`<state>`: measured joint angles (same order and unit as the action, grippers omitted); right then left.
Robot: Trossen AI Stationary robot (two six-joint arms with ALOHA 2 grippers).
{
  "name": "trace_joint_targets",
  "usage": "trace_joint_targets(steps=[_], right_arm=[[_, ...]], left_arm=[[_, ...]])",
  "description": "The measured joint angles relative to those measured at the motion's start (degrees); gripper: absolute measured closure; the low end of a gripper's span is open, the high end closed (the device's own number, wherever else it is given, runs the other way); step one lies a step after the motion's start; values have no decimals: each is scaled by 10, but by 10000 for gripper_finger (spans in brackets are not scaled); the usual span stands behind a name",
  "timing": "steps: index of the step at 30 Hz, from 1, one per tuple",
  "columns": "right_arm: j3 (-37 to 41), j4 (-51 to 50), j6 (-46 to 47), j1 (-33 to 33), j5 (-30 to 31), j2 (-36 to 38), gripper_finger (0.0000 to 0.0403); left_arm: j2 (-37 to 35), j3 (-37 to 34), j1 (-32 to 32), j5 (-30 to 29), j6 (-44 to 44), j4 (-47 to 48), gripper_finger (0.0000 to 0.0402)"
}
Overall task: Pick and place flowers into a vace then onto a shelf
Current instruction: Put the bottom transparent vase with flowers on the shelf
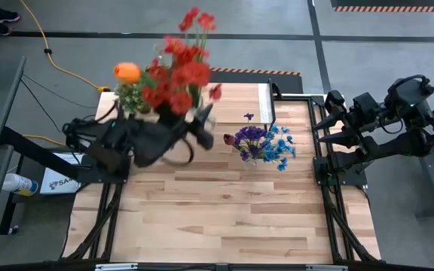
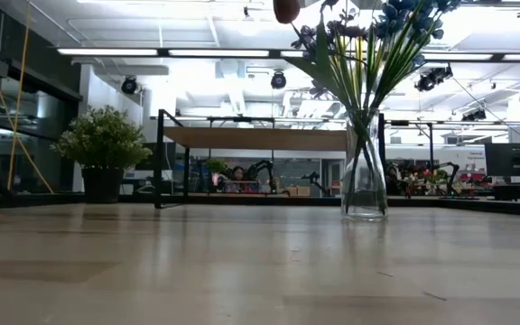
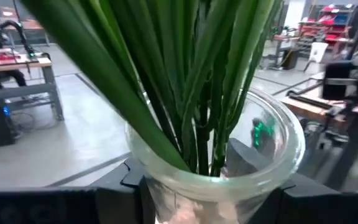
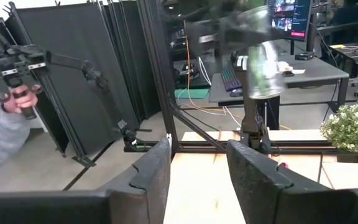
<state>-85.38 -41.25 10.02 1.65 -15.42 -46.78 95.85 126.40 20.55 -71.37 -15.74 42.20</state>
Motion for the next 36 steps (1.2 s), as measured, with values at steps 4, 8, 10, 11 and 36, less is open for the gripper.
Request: trace_joint_targets(steps=[4, 8, 10, 11, 36], right_arm=[[0, 0, 0, 0, 0, 0, 255], [0, 0, 0, 0, 0, 0, 258], [0, 0, 0, 0, 0, 0, 257], [0, 0, 0, 0, 0, 0, 257], [0, 0, 0, 0, 23, 0, 256]], left_arm=[[-4, 7, -71, 64, 29, 1, 202], [-7, 8, -142, 135, 47, 3, 202], [-10, 8, -178, 171, 50, 18, 202], [-12, 8, -195, 187, 50, 22, 202], [-32, -40, -481, 504, 101, 43, 202]])
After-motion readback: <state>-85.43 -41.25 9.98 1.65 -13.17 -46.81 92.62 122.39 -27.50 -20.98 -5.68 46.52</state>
